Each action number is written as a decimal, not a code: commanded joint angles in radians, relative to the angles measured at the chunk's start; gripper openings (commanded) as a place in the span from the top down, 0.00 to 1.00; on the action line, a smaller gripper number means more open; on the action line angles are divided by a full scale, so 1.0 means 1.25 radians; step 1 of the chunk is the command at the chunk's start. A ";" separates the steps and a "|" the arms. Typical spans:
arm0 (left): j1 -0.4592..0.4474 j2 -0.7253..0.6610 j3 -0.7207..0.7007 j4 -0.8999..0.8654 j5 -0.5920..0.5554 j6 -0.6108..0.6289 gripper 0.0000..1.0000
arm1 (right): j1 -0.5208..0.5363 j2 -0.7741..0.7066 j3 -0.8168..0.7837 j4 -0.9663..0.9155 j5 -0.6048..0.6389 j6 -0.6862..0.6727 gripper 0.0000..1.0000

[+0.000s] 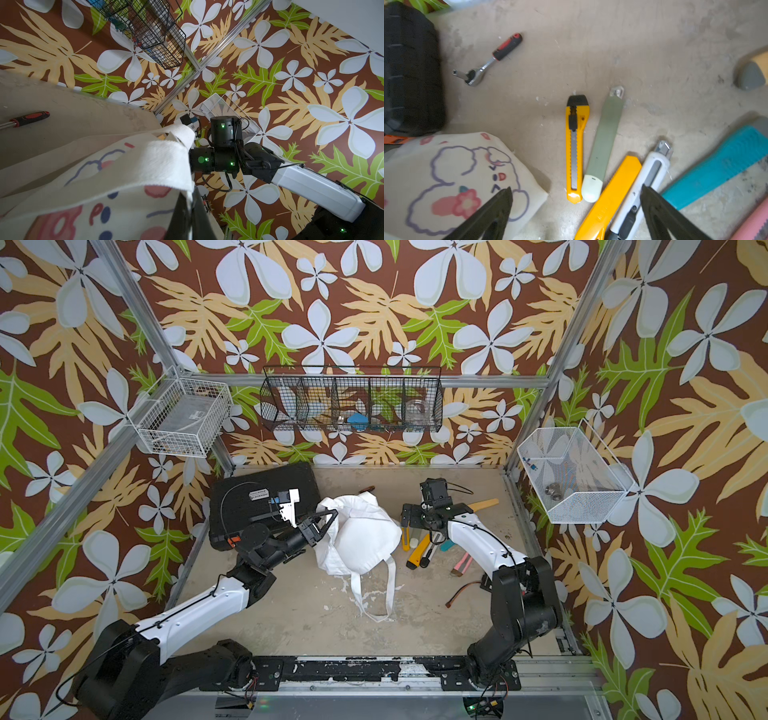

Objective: Place the art knife into the pouch
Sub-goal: Pick up the utility knife at the center of the board.

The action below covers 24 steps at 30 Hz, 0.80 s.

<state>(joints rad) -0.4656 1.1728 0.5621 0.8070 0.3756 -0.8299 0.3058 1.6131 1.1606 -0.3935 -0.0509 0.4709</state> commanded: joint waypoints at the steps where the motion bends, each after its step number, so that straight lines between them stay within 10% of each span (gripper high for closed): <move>1: 0.002 0.010 -0.015 0.019 -0.032 0.020 1.00 | -0.004 0.013 -0.017 0.019 0.019 0.030 0.13; 8: 0.012 0.040 -0.051 0.030 -0.059 0.027 1.00 | -0.009 0.137 0.057 -0.007 0.029 0.008 0.47; 24: 0.021 0.088 -0.064 0.103 -0.012 -0.004 1.00 | -0.048 0.287 0.148 -0.026 0.010 -0.046 0.44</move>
<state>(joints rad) -0.4412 1.2846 0.4835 0.8738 0.3416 -0.8314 0.2493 1.9568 1.3300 -0.4126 -0.0097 0.4324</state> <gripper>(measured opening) 0.062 0.565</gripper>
